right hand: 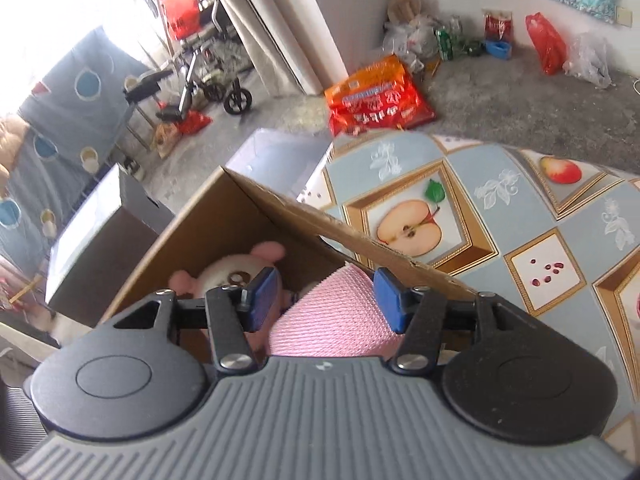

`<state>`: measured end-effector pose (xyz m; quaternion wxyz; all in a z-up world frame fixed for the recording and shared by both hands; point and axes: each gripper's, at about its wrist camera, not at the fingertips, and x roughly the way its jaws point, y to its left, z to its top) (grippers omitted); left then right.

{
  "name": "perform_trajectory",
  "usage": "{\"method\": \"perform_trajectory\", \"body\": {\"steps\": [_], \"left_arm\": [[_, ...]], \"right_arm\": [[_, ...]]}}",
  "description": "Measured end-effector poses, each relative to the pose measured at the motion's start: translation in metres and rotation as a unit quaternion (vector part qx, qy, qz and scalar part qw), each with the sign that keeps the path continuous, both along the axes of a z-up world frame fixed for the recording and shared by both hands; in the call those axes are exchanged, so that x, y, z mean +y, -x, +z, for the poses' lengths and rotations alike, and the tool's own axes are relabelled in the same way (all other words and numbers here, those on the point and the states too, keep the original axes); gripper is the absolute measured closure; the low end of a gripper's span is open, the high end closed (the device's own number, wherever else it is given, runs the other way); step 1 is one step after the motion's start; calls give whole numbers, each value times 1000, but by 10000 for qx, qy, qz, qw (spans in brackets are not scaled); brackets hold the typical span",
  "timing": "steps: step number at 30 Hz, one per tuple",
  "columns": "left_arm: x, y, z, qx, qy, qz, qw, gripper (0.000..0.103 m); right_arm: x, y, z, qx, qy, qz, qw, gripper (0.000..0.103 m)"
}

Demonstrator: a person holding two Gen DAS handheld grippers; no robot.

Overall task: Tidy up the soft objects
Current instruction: 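Carry the pink sponge into the cardboard box and open the right tool, then move the right tool back to the table toward the blue bandage box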

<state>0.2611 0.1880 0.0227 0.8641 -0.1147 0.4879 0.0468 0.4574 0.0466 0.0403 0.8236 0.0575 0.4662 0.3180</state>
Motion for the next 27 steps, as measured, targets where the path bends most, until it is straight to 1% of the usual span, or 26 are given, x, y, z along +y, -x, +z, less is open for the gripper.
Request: {"method": "perform_trajectory", "body": {"steps": [2, 5, 7, 10, 15, 17, 18, 20, 23, 24, 27], "left_arm": [[-2, 7, 7, -68, -3, 5, 10000, 32], [-4, 19, 18, -210, -13, -15, 9998, 27], [-7, 29, 27, -314, -54, -21, 9995, 27], [-11, 45, 39, -462, -59, -53, 9989, 24], [-25, 78, 60, -778, -79, -191, 9968, 20], [-34, 92, 68, -907, -114, -254, 9955, 19], [-39, 99, 71, -972, -108, -288, 9948, 16], [-52, 115, 77, -1158, -44, -437, 9923, 9], [-75, 138, 82, -1463, 28, -763, 9863, 8], [-85, 145, 82, -1540, 61, -863, 9843, 6], [-113, 160, 79, -1776, 285, -1225, 9760, 2]], "right_arm": [[-9, 8, 12, -44, -107, -48, 9999, 50], [-22, 22, 28, -91, -248, -96, 9996, 50], [-31, 34, 38, -122, -303, -118, 9994, 50], [-49, 54, 53, -63, -547, -167, 9983, 49], [-86, 102, 79, -83, -942, -115, 9954, 46], [-105, 126, 91, -192, -995, -117, 9948, 43], [-116, 139, 96, -239, -991, -140, 9947, 43], [-141, 166, 107, -388, -989, -216, 9941, 37], [-186, 206, 119, -696, -863, -468, 9927, 34], [-204, 221, 124, -830, -825, -580, 9914, 33], [-253, 257, 129, -1091, -697, -895, 9875, 28]]}}
